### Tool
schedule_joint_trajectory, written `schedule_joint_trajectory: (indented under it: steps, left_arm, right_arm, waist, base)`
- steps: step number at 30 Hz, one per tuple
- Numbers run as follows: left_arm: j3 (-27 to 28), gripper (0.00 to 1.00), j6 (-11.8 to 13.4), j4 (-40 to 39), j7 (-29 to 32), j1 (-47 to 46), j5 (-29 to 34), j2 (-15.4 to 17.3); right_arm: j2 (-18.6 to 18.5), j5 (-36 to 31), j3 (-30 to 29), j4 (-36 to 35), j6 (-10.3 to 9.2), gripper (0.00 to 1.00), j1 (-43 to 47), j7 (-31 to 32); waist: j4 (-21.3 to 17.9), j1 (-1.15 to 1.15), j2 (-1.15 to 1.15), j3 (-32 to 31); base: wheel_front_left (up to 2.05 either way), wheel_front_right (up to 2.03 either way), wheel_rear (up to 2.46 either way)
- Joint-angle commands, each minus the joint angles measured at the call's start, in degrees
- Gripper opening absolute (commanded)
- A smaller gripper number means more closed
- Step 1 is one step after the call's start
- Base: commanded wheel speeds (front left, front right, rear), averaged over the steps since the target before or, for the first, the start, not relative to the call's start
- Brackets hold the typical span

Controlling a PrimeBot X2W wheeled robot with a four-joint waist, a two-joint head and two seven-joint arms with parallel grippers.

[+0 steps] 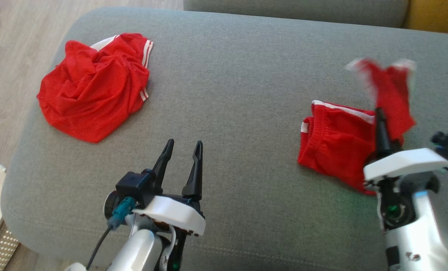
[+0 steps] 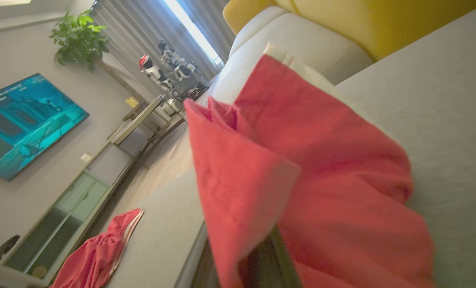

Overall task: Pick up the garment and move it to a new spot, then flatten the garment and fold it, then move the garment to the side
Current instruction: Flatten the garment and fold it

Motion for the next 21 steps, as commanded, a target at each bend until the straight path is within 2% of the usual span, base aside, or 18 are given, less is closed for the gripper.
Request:
schedule_joint_trajectory:
  steps: [1, 8, 19, 20, 21]
  left_arm:
    - [2.14, 1.0, 0.04, -1.53, -0.45, -0.98, 0.14, -0.08]
    - [2.08, 1.0, 0.05, -1.52, -0.45, -0.77, -0.03, -0.08]
    - [1.99, 1.0, 0.28, -1.34, -0.45, -0.32, -0.28, -0.08]
    - [2.04, 1.0, 0.29, -1.29, -0.45, -0.22, -0.54, -0.08]
    - [2.08, 1.0, 0.3, -1.25, -0.45, -0.18, -0.82, -0.08]
  right_arm:
    - [-0.23, 0.45, 2.25, -2.66, -0.03, 0.0, -1.44, -0.58]
    - [-0.23, -0.65, 7.33, -2.13, -0.03, 0.0, 0.37, 0.04]
    - [-0.23, -1.93, 12.18, 1.05, -0.03, 0.0, 1.61, 2.74]
    - [-0.23, -1.93, 12.49, 1.07, -0.03, 0.66, 1.73, 2.91]
    - [-0.23, -2.14, 12.79, 1.31, -0.03, 1.0, 1.86, 3.4]
  waist:
    - [0.29, 0.0, 0.0, 0.01]
    - [1.59, 0.0, 0.0, 0.03]
    - [2.11, 0.0, 0.0, -0.16]
    - [2.01, 0.0, 0.0, -0.15]
    - [1.93, 0.0, 0.0, -0.16]
  base:
    - [0.0, 0.0, 0.0]
    - [0.0, 0.0, 0.0]
    - [0.0, 0.0, 0.0]
    - [0.0, 0.0, 0.0]
    - [0.0, 0.0, 0.0]
